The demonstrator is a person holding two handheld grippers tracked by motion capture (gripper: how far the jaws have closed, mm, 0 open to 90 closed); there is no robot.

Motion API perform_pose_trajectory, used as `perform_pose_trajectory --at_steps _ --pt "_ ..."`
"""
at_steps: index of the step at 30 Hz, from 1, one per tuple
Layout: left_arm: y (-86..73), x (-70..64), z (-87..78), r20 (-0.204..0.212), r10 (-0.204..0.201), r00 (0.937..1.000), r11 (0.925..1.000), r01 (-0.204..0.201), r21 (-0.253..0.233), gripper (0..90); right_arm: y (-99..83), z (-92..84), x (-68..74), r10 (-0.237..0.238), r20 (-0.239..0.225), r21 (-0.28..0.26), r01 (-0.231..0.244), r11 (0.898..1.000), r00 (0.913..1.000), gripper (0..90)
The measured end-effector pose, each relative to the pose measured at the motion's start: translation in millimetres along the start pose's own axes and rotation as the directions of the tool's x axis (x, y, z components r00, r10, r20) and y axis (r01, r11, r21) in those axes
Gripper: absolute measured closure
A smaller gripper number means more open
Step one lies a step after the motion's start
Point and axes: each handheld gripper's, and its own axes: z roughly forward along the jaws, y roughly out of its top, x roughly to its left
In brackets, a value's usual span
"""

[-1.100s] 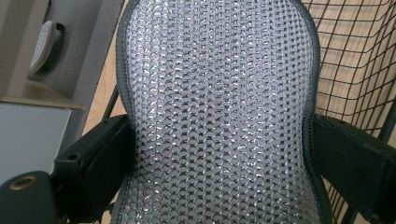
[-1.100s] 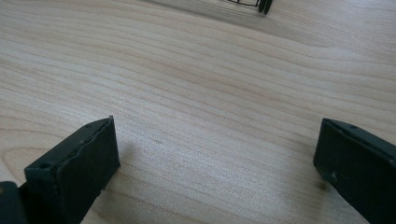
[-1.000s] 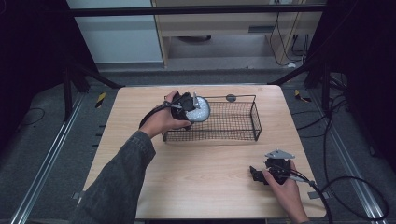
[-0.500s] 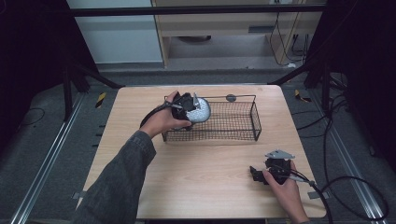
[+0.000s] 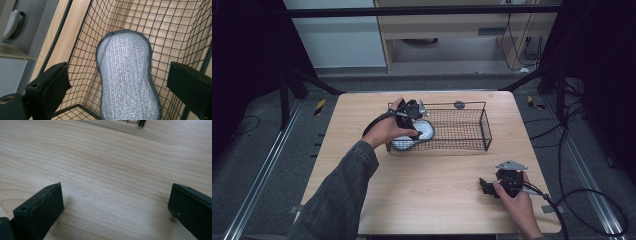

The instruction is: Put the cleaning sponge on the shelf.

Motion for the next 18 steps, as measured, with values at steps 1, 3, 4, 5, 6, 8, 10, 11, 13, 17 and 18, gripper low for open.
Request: perform_pose_trajectory --at_steps 1,3,4,5,6,8,10,11,13,17,18 --pt "-0.3 -0.8 -0.5 0.001 -0.002 1.0 1.0 0.002 -0.002 3.9 0.0 0.0 0.0 0.0 0.0 0.0 0.0 1.0 1.0 0.4" --pt "-0.8 -2.3 -1.4 -0.003 -0.001 1.0 0.9999 0.001 -0.013 4.2 0.0 0.0 0.0 0.001 0.0 0.0 -0.001 1.0 1.0 0.4" --pt "-0.5 -2.7 -3.6 0.0 0.002 1.0 0.9999 -0.002 -0.014 4.2 0.0 -0.1 0.1 0.002 0.0 0.002 -0.002 1.0 1.0 0.4" --pt "-0.5 -2.7 -3.6 0.0 0.002 1.0 0.9999 -0.002 -0.014 4.2 0.0 -0.1 0.1 0.002 0.0 0.002 -0.002 1.0 1.0 0.4" --pt "-0.4 -3.5 -4.8 0.001 0.0 1.0 0.9998 0.0 -0.02 4.2 0.0 -0.1 0.1 0.001 0.0 0.001 -0.001 1.0 1.0 0.4" --pt "0.5 -3.9 -8.2 -0.007 -0.001 1.0 0.9995 0.001 -0.031 4.3 0.0 -0.1 0.1 0.001 0.0 0.001 -0.001 1.0 1.0 0.4" --pt "0.8 -3.9 -9.4 -0.005 -0.004 1.0 0.9995 0.004 -0.031 4.3 0.0 -0.1 0.1 0.001 0.0 0.001 -0.001 1.0 1.0 0.4" --pt "1.1 -4.4 -11.2 -0.003 -0.011 0.9999 0.9993 0.011 -0.037 4.3 0.0 -0.1 0.0 0.001 0.0 0.001 -0.001 1.0 1.0 0.4" --pt "2.0 -4.4 -14.4 -0.007 -0.016 0.9998 0.9987 0.016 -0.049 4.5 0.0 -0.1 0.1 0.001 0.0 0.001 -0.001 1.0 1.0 0.4" --pt "3.9 -6.9 -19.7 -0.004 -0.012 0.9999 0.9979 0.012 -0.064 4.5 0.0 -0.1 0.1 0.002 0.0 0.002 -0.002 1.0 1.0 0.4" --pt "4.7 -8.5 -21.5 -0.005 -0.006 1.0 0.9978 0.006 -0.066 4.5 0.0 -0.1 0.1 0.002 0.0 0.002 -0.002 1.0 1.0 0.4"
